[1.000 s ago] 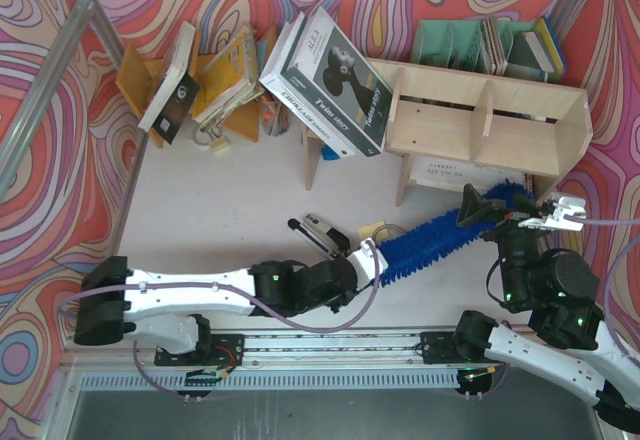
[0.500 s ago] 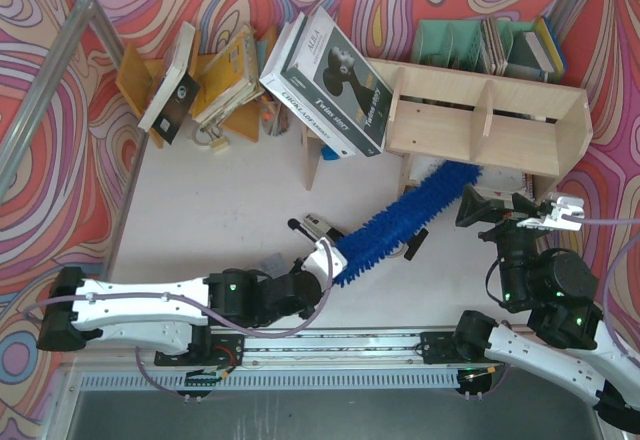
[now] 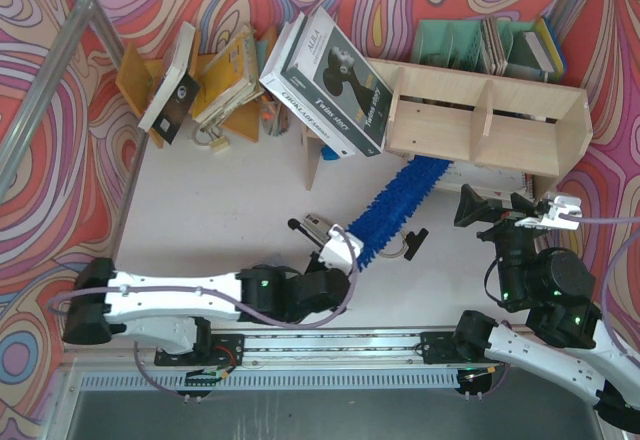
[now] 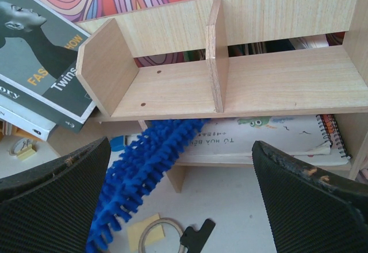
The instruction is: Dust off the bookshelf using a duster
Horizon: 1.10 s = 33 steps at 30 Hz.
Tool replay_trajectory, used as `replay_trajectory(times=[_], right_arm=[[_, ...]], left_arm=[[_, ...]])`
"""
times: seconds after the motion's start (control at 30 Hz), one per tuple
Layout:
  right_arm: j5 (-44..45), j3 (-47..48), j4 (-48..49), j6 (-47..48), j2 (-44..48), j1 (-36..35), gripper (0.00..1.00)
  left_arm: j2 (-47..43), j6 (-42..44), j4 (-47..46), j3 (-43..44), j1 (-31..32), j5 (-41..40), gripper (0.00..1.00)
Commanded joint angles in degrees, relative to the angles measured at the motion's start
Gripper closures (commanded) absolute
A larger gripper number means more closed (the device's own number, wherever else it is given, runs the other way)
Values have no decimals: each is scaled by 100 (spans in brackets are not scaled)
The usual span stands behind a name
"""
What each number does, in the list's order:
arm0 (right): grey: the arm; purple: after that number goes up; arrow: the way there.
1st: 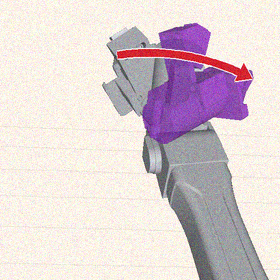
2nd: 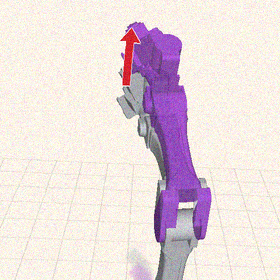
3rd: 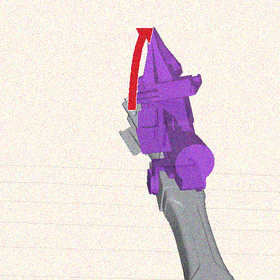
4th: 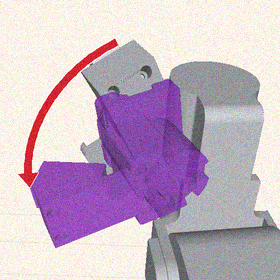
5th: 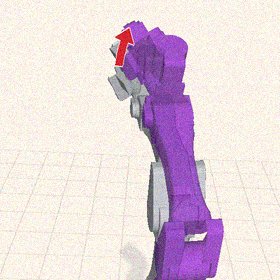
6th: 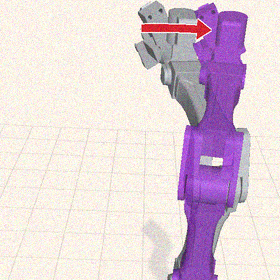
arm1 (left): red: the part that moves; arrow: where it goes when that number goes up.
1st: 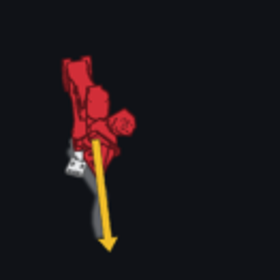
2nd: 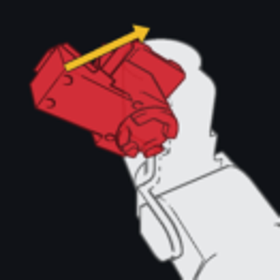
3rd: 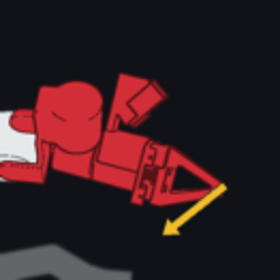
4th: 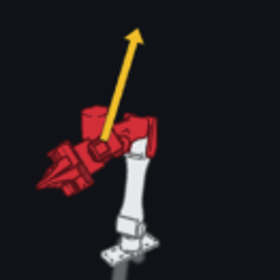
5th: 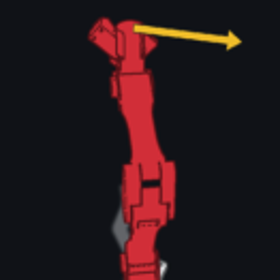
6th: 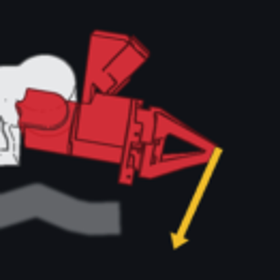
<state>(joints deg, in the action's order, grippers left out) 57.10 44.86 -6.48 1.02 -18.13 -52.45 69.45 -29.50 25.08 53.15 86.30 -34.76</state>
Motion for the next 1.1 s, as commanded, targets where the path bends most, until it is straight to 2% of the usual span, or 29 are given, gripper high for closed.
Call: replay_trajectory(times=[0.0,0.23,0.53,0.7,0.87,1.07], right_arm=[[-10,-30,174,-55,-11,11,1],[-18,-12,109,-85,91,12,1],[5,-3,146,3,139,11,1],[10,3,138,8,92,8,1],[11,-11,146,9,65,8,1],[12,-12,156,4,8,9,1]], left_arm=[[653,-130,-732,788,-34,-282,100],[2011,561,-945,2132,-35,-49,100],[2845,945,-895,3062,-26,474,100],[2457,617,-715,2606,-24,-52,100],[1715,-33,-507,1782,-26,-685,100],[1205,-310,-287,1297,-26,-988,100]])
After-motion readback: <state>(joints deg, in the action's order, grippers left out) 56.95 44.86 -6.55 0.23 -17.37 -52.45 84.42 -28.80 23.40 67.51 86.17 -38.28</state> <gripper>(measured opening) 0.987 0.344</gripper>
